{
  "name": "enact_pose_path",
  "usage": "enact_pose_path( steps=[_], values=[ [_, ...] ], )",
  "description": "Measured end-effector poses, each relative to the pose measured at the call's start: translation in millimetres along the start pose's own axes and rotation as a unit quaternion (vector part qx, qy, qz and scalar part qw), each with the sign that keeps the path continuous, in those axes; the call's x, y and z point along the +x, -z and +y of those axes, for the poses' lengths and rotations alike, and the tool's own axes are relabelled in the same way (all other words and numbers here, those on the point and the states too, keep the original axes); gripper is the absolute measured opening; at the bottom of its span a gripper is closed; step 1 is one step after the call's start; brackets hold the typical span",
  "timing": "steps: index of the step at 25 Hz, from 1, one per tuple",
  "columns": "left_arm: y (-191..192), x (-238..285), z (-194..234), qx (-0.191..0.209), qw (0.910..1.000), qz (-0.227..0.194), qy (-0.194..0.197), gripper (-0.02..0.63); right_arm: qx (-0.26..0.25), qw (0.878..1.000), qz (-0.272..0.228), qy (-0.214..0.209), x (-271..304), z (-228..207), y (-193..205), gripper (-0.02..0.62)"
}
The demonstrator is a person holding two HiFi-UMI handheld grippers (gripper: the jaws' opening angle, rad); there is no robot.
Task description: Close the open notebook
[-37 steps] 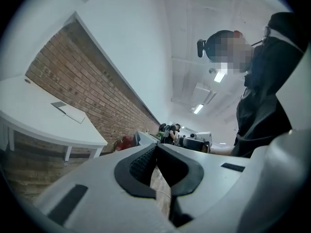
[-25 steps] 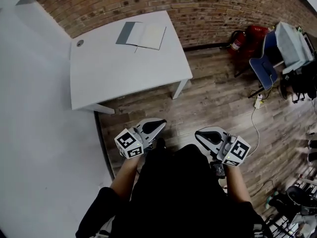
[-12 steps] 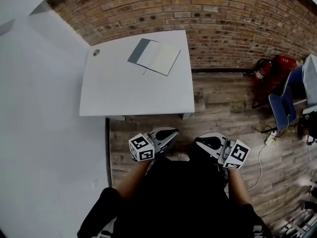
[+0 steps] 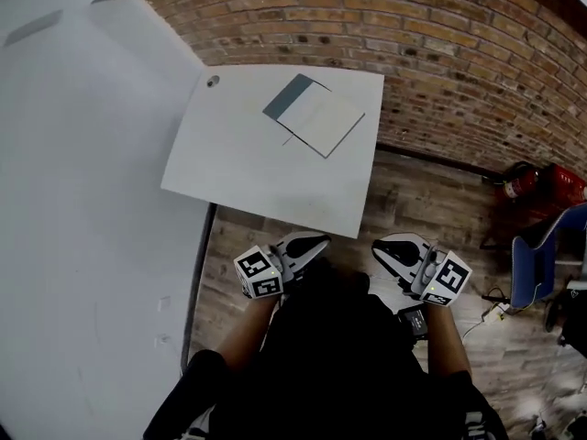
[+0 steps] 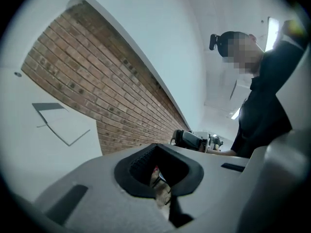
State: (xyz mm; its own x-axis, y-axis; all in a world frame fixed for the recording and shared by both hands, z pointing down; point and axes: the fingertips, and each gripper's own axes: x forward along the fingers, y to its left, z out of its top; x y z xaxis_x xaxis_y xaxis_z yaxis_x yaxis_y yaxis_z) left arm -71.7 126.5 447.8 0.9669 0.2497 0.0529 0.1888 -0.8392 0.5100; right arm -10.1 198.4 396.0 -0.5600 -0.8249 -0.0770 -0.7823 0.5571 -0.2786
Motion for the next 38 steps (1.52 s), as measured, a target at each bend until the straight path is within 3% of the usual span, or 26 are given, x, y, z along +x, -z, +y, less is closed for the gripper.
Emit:
enact_pose_path(
  steps=[3, 10, 16, 19, 21, 24, 27, 30, 32, 35, 38],
  values=[
    [-16, -4, 38, -0.008, 0.9987, -0.026, -0.043, 0.016, 0.005, 1.000, 0.000, -0.005, 19, -37, -4, 0.084],
    [-50, -9, 120, -0.032, 0.9915, -0.091, -0.088, 0.015, 0.049, 0.997, 0.012, -0.053, 78, -105, -28, 0.092],
    [-62, -2, 161, -0.047, 0.9845, -0.131, -0.107, 0.017, 0.056, 0.997, 0.041, -0.045, 98, -187, -53, 0.094],
    [-62, -7, 175, -0.066, 0.9769, -0.159, -0.127, 0.017, 0.101, 0.990, 0.065, -0.068, 108, -228, -53, 0.112],
    [-61, -13, 182, -0.085, 0.9683, -0.184, -0.146, 0.017, 0.149, 0.980, 0.075, -0.104, 117, -253, -53, 0.141],
    [-55, -18, 197, -0.096, 0.9567, -0.201, -0.187, 0.016, 0.165, 0.969, 0.131, -0.132, 140, -301, -43, 0.141],
    [-51, -16, 208, -0.110, 0.9332, -0.229, -0.254, 0.017, 0.182, 0.952, 0.199, -0.143, 173, -357, -27, 0.141],
    [-53, -10, 210, -0.116, 0.9054, -0.261, -0.315, 0.017, 0.179, 0.947, 0.245, -0.102, 208, -420, -4, 0.141],
    [-55, -6, 209, -0.118, 0.8904, -0.279, -0.340, 0.016, 0.176, 0.937, 0.293, -0.068, 224, -459, 24, 0.144],
    [-53, 2, 207, -0.122, 0.8797, -0.285, -0.360, 0.016, 0.173, 0.913, 0.366, -0.055, 239, -494, 64, 0.198],
    [-49, 8, 209, -0.126, 0.8731, -0.284, -0.376, 0.017, 0.169, 0.899, 0.402, -0.050, 255, -508, 86, 0.198]
  ],
)
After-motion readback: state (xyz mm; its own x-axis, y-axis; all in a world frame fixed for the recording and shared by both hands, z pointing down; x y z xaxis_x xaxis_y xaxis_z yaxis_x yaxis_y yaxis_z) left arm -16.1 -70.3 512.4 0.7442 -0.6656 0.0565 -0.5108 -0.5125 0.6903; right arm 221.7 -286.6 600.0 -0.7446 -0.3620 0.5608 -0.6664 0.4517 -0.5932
